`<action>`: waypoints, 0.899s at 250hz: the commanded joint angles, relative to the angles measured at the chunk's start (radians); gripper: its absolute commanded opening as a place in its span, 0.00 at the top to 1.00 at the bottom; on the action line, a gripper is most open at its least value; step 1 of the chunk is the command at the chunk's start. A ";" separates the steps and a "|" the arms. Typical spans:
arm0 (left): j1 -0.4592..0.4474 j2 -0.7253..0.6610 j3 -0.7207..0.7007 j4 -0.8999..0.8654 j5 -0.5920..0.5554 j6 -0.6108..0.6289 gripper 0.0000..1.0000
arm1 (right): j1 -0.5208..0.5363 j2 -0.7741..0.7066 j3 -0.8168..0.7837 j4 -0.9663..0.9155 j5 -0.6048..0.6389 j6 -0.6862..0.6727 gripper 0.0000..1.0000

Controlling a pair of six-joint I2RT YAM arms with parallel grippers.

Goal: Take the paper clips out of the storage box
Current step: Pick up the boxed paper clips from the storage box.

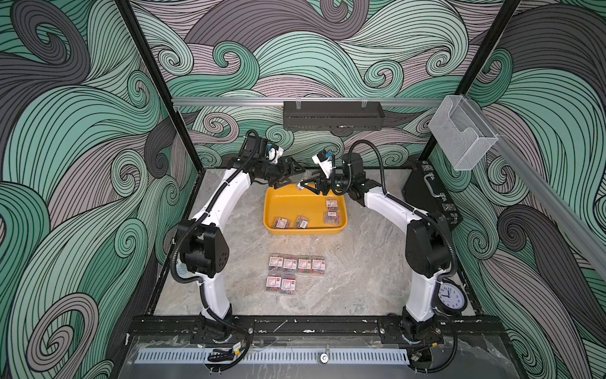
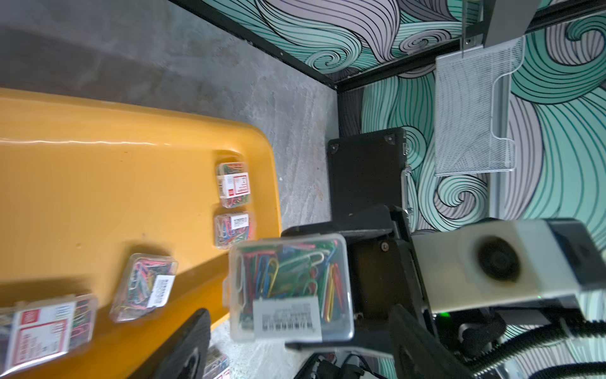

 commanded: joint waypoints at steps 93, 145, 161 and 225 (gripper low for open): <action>0.047 -0.220 -0.343 0.009 -0.305 0.090 0.17 | 0.064 0.116 0.065 -0.379 0.369 -0.074 0.57; 0.043 -0.282 -0.462 0.053 -0.319 0.070 0.17 | 0.112 0.181 0.134 -0.519 0.569 0.039 0.57; 0.043 -0.296 -0.480 0.050 -0.336 0.074 0.17 | 0.134 0.195 0.145 -0.543 0.630 0.054 0.57; 0.043 -0.338 -0.509 0.034 -0.360 0.087 0.17 | 0.188 0.289 0.283 -0.677 0.792 0.025 0.53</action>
